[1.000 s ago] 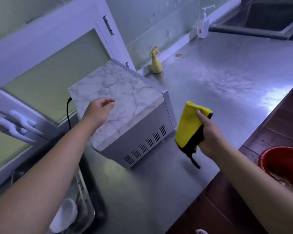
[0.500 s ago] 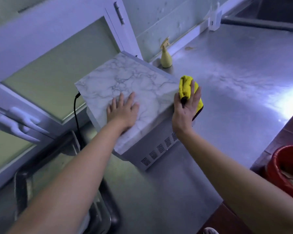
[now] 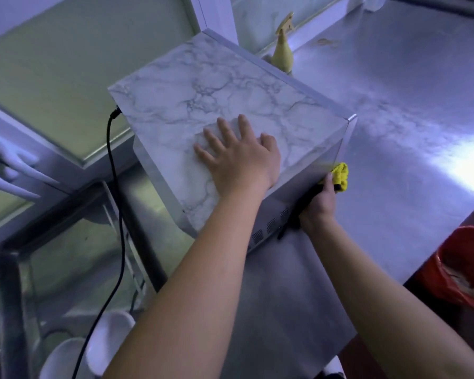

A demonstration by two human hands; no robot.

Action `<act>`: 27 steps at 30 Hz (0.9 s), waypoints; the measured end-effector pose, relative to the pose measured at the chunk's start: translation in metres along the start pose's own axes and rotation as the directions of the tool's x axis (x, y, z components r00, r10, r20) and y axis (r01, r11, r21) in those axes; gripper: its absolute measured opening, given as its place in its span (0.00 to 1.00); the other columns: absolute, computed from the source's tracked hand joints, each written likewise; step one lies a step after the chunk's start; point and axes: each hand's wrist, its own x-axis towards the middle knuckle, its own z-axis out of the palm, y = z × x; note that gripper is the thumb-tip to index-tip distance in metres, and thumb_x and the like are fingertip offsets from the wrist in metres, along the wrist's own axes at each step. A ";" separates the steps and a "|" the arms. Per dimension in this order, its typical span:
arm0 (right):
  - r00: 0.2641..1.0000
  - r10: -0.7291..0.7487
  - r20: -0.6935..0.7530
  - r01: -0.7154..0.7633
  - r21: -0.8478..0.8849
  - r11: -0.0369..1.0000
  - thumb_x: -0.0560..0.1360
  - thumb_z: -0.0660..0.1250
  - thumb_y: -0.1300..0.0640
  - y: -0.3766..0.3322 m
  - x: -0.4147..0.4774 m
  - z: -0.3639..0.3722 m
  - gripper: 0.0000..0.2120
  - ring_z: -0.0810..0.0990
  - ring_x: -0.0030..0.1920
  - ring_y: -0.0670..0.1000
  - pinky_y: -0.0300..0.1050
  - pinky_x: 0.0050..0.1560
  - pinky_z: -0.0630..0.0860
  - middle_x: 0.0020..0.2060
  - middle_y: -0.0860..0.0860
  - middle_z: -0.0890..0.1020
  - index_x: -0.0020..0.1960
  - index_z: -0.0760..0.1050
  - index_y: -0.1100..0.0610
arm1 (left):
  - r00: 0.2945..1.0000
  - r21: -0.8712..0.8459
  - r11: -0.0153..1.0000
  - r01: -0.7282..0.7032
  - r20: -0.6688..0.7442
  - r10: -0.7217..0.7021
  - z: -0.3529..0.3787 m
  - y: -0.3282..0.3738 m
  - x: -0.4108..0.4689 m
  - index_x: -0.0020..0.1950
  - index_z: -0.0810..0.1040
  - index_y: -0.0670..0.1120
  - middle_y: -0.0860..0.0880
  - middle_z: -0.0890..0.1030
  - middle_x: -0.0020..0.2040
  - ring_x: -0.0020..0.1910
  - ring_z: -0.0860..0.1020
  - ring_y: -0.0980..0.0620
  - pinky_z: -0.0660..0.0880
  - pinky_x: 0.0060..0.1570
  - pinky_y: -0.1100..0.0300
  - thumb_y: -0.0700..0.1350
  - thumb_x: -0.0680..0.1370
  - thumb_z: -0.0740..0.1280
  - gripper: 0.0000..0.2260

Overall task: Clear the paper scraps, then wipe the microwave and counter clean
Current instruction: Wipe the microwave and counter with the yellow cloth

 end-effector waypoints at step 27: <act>0.717 -0.674 0.180 0.690 -0.320 0.649 0.83 0.61 0.60 -0.042 -0.100 0.082 0.25 0.62 0.76 0.44 0.47 0.77 0.57 0.78 0.50 0.62 0.77 0.59 0.53 | 0.996 -0.134 0.988 -0.072 -0.060 0.065 -0.007 -0.012 0.001 0.79 0.61 0.53 0.46 0.56 0.81 0.79 0.50 0.39 0.42 0.75 0.37 0.57 0.82 0.53 0.25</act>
